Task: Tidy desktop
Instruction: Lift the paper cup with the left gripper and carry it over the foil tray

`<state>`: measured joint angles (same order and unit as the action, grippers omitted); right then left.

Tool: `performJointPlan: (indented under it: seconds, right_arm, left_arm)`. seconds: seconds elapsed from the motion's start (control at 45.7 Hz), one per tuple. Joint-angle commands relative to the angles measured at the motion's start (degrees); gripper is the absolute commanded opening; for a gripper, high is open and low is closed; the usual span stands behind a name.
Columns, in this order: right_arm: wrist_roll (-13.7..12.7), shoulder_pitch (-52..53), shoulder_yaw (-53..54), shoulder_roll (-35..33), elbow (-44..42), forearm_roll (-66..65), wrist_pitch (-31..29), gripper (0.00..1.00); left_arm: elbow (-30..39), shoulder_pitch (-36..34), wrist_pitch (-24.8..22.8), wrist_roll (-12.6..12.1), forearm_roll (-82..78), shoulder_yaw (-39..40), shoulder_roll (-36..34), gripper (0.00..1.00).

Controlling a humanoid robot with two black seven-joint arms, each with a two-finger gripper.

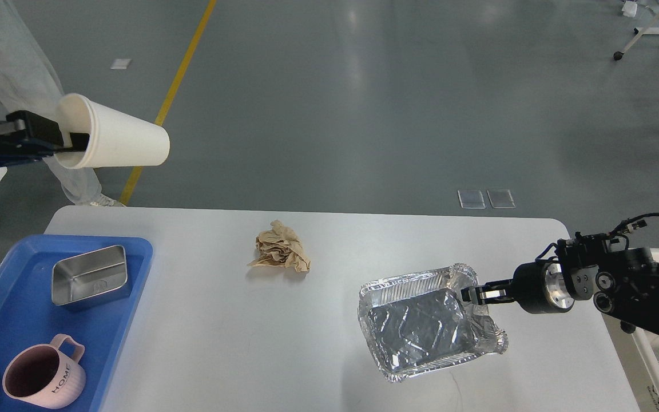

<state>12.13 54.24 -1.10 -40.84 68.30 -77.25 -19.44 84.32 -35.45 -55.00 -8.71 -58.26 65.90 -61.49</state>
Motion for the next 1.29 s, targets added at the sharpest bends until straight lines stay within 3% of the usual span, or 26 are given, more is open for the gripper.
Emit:
performJointPlan:
  seconds: [0.0, 0.241, 0.394, 0.723, 1.27]
  right_arm:
    - [0.0, -0.2, -0.1, 0.2, -0.1, 0.0, 0.0, 0.00]
    - [0.0, -0.5, -0.2, 0.3, -0.4, 0.0, 0.0, 0.00]
    - [0.0, -0.5, -0.2, 1.5, -1.9, 0.0, 0.0, 0.00]
    - [0.0, -0.4, -0.3, 3.7, -3.9, 0.1, -0.1, 0.00]
    - [0.1, 0.7, -1.7, 5.5, -4.7, 0.1, -0.2, 0.00]
  left_arm:
    - [-4.1, -0.1, 0.0, -1.4, -6.4, -2.3, 9.8, 0.08]
    - [-8.9, -1.4, 0.0, -2.8, -15.4, -3.5, 25.9, 0.08]
    - [-12.9, -8.8, 0.0, -2.9, -16.6, -13.3, 31.7, 0.08]
    - [-14.7, -19.8, 0.0, -2.7, -16.5, -26.2, 37.4, 0.08]
    - [-17.1, -34.4, 0.0, -2.1, -15.7, -39.9, 47.9, 0.08]
